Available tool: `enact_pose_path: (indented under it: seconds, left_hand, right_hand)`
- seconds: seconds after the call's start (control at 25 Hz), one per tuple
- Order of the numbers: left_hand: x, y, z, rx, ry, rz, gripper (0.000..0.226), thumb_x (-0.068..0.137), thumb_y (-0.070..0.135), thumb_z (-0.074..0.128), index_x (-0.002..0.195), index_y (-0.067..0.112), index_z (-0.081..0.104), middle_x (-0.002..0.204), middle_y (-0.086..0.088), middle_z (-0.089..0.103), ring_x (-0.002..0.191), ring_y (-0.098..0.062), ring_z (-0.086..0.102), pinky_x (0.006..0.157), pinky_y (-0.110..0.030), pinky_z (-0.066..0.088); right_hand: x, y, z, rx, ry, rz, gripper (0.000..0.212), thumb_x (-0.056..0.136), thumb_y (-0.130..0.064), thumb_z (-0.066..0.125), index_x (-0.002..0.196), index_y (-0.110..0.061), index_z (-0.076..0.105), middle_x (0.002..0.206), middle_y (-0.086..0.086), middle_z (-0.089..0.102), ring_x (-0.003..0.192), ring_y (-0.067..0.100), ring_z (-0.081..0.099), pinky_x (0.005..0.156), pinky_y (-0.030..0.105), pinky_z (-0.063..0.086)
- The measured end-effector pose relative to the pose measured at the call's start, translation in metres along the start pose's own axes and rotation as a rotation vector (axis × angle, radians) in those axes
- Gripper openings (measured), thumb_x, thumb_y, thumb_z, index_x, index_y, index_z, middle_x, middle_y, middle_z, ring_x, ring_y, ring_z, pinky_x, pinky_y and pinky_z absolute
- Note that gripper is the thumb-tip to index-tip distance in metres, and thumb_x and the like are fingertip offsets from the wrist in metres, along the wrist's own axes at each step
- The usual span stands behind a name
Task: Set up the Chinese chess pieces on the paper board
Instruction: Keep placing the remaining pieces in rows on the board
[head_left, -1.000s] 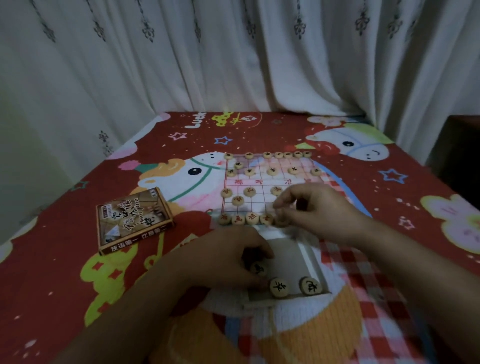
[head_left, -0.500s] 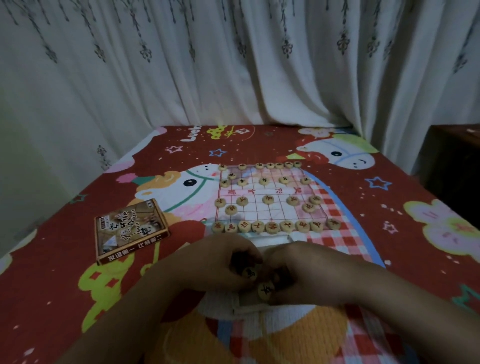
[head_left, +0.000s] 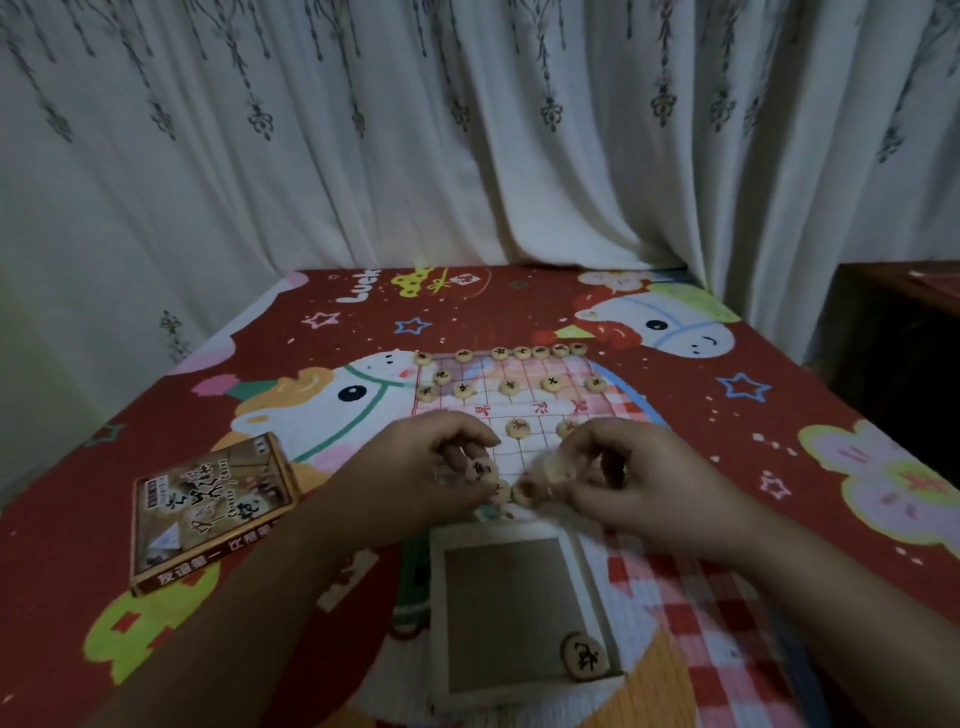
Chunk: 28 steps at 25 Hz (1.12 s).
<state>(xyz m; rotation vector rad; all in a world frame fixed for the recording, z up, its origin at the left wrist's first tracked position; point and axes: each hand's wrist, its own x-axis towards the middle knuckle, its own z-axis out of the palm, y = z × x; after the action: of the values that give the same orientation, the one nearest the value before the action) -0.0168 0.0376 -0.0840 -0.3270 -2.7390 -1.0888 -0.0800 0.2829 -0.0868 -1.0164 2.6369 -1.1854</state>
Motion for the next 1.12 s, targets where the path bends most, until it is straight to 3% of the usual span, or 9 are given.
enact_pose_path:
  seconds: [0.12, 0.2, 0.24, 0.4, 0.52, 0.68, 0.8, 0.96, 1.12]
  left_hand:
    - [0.025, -0.019, -0.006, -0.059, 0.106, -0.136, 0.031, 0.081, 0.025, 0.077, 0.109, 0.031, 0.065, 0.096, 0.008, 0.064, 0.077, 0.002, 0.059, 0.063, -0.009, 0.048]
    - [0.04, -0.037, -0.01, -0.079, 0.17, -0.176, 0.031, 0.081, 0.022, 0.077, 0.109, 0.028, 0.065, 0.097, 0.002, 0.065, 0.079, -0.004, 0.06, 0.063, -0.01, 0.048]
    - [0.045, -0.046, -0.01, -0.088, 0.206, -0.187, 0.03, 0.081, 0.019, 0.076, 0.108, 0.026, 0.065, 0.098, 0.0, 0.065, 0.079, -0.006, 0.06, 0.063, -0.01, 0.048]
    - [0.047, -0.076, -0.006, -0.037, 0.376, -0.253, 0.031, 0.081, 0.018, 0.075, 0.109, 0.026, 0.064, 0.091, 0.006, 0.065, 0.071, -0.003, 0.058, 0.058, -0.008, 0.044]
    - [0.046, -0.089, -0.003, -0.012, 0.451, -0.282, 0.034, 0.082, 0.017, 0.075, 0.113, 0.024, 0.064, 0.088, 0.006, 0.064, 0.066, -0.003, 0.057, 0.055, -0.008, 0.045]
    - [0.048, -0.09, 0.0, -0.027, 0.468, -0.276, 0.037, 0.082, 0.014, 0.075, 0.115, 0.024, 0.061, 0.092, 0.009, 0.064, 0.069, -0.009, 0.059, 0.058, -0.006, 0.046]
    - [0.047, -0.091, 0.002, -0.049, 0.448, -0.24, 0.04, 0.082, 0.011, 0.074, 0.119, 0.021, 0.061, 0.096, 0.007, 0.065, 0.077, -0.005, 0.059, 0.062, -0.006, 0.047]
    - [0.046, -0.095, 0.002, -0.079, 0.448, -0.228, 0.042, 0.083, 0.01, 0.073, 0.123, 0.018, 0.059, 0.097, 0.006, 0.065, 0.079, -0.005, 0.059, 0.063, -0.009, 0.049]
    - [0.045, -0.101, 0.004, -0.113, 0.452, -0.247, 0.045, 0.083, 0.011, 0.073, 0.125, 0.017, 0.058, 0.1, 0.004, 0.066, 0.085, -0.013, 0.061, 0.066, -0.014, 0.049]
  right_hand:
    - [0.023, 0.028, -0.007, 0.031, 0.163, 0.095, 0.014, 0.083, -0.028, 0.077, 0.092, -0.025, 0.068, 0.082, -0.003, 0.069, 0.065, 0.004, 0.063, 0.066, 0.035, 0.056]
    - [0.04, 0.04, -0.007, 0.086, 0.209, 0.157, 0.016, 0.083, -0.03, 0.079, 0.091, -0.022, 0.067, 0.081, 0.002, 0.07, 0.067, 0.017, 0.07, 0.064, 0.041, 0.061]
    - [0.046, 0.045, -0.006, 0.113, 0.216, 0.179, 0.018, 0.083, -0.03, 0.079, 0.091, -0.02, 0.066, 0.081, 0.004, 0.071, 0.066, 0.019, 0.071, 0.061, 0.04, 0.061]
    - [0.056, 0.07, -0.01, 0.033, 0.361, 0.229, 0.015, 0.085, -0.029, 0.077, 0.091, -0.022, 0.065, 0.08, -0.003, 0.068, 0.054, -0.005, 0.062, 0.047, 0.012, 0.045]
    - [0.052, 0.092, -0.019, 0.02, 0.474, 0.354, 0.023, 0.085, -0.037, 0.075, 0.094, -0.017, 0.066, 0.083, -0.003, 0.07, 0.062, 0.005, 0.067, 0.052, 0.026, 0.053]
    - [0.054, 0.102, -0.018, -0.007, 0.456, 0.388, 0.028, 0.084, -0.042, 0.075, 0.096, -0.018, 0.067, 0.082, -0.008, 0.069, 0.067, 0.009, 0.066, 0.055, 0.027, 0.051]
    - [0.057, 0.103, -0.014, -0.005, 0.436, 0.388, 0.027, 0.084, -0.045, 0.075, 0.098, -0.023, 0.068, 0.085, -0.009, 0.07, 0.074, 0.01, 0.067, 0.066, 0.037, 0.057]
    - [0.053, 0.099, -0.011, 0.037, 0.435, 0.343, 0.019, 0.084, -0.041, 0.075, 0.094, -0.026, 0.069, 0.084, -0.008, 0.07, 0.075, 0.008, 0.066, 0.06, 0.026, 0.05]
    - [0.052, 0.092, -0.006, 0.051, 0.427, 0.283, 0.021, 0.081, -0.042, 0.077, 0.094, -0.027, 0.071, 0.086, -0.009, 0.071, 0.078, 0.008, 0.066, 0.065, 0.03, 0.051]
